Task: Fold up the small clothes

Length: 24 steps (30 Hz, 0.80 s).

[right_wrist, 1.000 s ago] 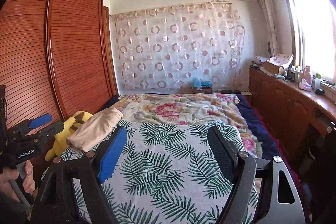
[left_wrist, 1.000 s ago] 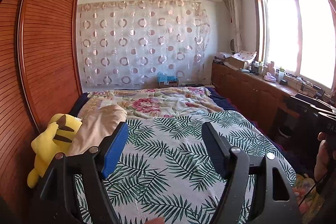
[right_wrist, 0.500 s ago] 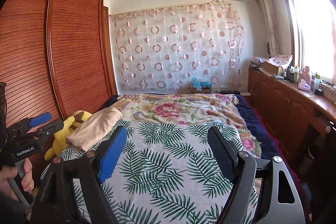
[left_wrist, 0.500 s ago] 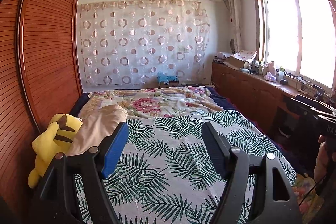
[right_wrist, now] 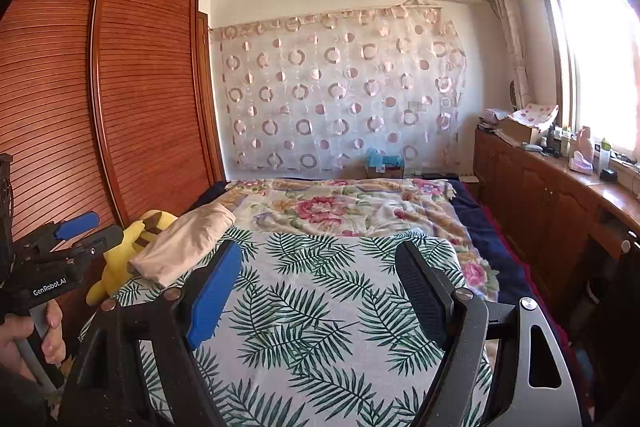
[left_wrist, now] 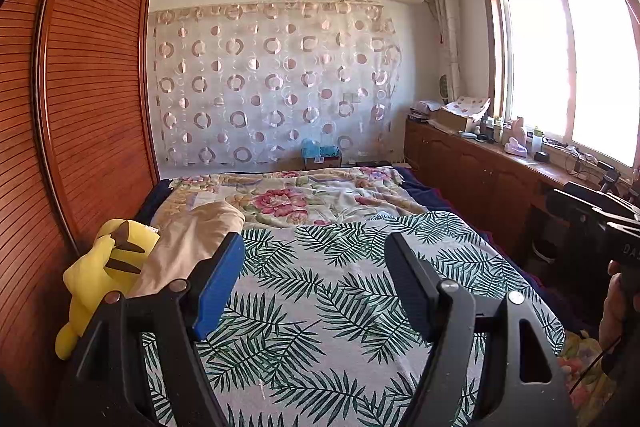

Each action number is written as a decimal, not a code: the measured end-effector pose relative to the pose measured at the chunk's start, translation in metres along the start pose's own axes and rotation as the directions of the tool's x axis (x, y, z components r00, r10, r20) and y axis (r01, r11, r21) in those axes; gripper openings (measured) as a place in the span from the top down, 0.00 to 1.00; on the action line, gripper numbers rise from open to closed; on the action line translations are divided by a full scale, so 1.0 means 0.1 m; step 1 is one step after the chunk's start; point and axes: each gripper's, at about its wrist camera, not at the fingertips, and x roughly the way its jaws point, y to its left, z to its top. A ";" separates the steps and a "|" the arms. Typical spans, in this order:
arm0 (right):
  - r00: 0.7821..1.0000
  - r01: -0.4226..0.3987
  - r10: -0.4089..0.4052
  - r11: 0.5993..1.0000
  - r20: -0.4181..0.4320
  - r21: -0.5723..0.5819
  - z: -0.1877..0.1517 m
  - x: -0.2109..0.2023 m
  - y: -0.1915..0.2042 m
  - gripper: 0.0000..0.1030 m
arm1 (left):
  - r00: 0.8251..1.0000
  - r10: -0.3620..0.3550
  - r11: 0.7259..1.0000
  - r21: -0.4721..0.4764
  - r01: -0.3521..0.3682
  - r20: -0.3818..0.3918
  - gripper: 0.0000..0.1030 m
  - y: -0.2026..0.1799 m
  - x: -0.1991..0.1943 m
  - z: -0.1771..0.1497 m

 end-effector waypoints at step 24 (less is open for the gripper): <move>1.000 -0.004 0.004 1.000 0.006 -0.010 0.02 -0.09 -0.14 0.21 | 1.000 0.016 1.000 0.006 -0.016 0.005 0.28 0.05 -0.04 0.07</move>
